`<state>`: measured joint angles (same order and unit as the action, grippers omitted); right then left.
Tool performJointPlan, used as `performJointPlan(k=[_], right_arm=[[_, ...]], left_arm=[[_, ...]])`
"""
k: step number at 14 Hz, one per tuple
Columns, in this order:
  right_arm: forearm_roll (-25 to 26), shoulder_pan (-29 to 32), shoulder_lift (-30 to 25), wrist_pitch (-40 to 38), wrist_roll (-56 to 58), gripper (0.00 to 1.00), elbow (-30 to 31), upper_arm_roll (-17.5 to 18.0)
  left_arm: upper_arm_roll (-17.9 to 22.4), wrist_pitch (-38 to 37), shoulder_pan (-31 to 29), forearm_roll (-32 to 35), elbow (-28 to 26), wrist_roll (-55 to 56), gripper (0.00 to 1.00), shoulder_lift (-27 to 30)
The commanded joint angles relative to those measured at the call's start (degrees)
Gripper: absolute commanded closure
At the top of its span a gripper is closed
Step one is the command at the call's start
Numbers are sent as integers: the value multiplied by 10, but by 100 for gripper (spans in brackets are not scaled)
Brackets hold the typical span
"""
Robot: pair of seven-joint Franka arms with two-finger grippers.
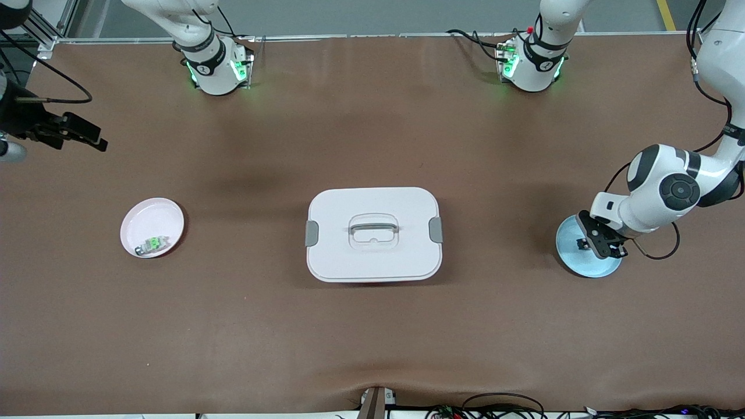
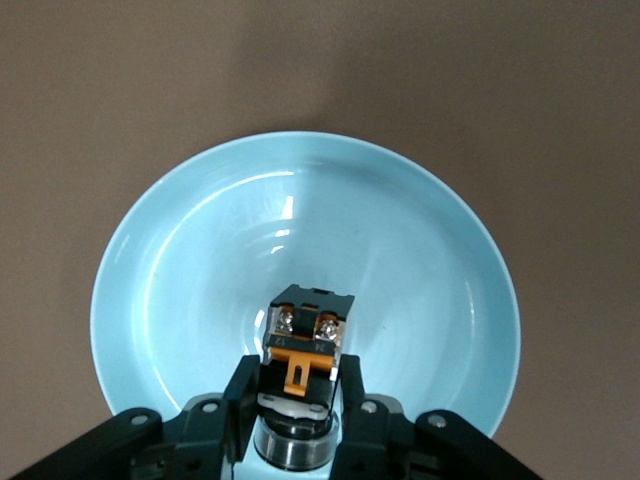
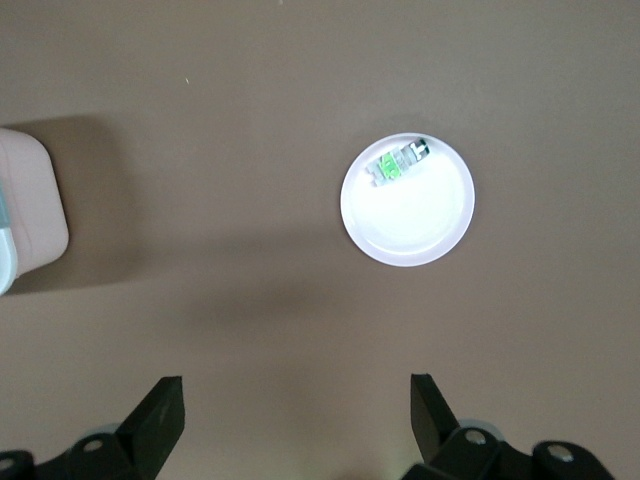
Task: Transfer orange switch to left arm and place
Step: 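Lower the orange switch onto the blue plate with the left gripper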
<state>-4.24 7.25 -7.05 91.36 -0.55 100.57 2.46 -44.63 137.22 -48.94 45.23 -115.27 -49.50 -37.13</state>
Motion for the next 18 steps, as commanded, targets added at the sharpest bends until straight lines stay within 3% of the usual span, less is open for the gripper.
performJointPlan(k=[1,2,3,4,5,11,14,18], right_arm=[[11,10,9,-10,0,0,-30,10],[11,10,9,-9,0,0,-34,10],[12,12,8,-10,1,0,-41,9],[11,17,9,-11,4,0,-52,9],[11,22,9,-11,4,0,-57,9],[11,24,9,-12,5,0,-59,10],[11,24,9,-12,5,0,-59,10],[16,23,9,-12,5,0,-59,10]], left_arm=[[-5,13,-5,27,9,-9,100,-20],[-4,16,-5,27,9,-9,98,-22],[-4,16,-5,27,9,-8,80,-22],[-4,16,-4,27,11,-9,35,-21],[-5,15,-4,27,12,-3,0,-18],[-14,-10,3,-1,62,31,0,-13],[-46,-105,10,-52,121,76,0,-8],[-83,-224,31,-64,199,180,0,-1]])
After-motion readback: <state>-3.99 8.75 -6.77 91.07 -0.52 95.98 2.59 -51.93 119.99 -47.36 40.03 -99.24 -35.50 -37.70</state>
